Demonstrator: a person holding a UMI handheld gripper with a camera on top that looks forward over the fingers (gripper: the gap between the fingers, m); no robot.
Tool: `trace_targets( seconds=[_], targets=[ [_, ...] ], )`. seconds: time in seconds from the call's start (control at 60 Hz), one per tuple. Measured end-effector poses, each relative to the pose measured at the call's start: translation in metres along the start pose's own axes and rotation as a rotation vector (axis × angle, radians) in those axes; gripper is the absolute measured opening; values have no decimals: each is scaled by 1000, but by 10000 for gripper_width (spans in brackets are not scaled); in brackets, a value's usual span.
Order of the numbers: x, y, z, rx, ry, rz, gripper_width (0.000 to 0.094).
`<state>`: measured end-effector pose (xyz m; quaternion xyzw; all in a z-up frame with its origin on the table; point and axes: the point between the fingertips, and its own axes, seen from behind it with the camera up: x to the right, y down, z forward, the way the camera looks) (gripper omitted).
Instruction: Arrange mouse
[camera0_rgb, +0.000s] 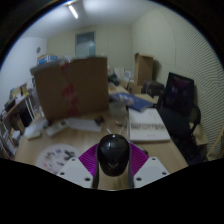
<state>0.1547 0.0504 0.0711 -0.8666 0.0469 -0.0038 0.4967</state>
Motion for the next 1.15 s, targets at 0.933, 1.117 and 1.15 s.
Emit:
trace_targets(
  seconds=[0.933,1.117,1.15],
  targets=[
    [-208,87,-39,-216,-189,-81,851],
    [-197,78,-137,-220,-186,-9,838],
    [-190,79,-155,-219,-174,-1,835]
  ],
)
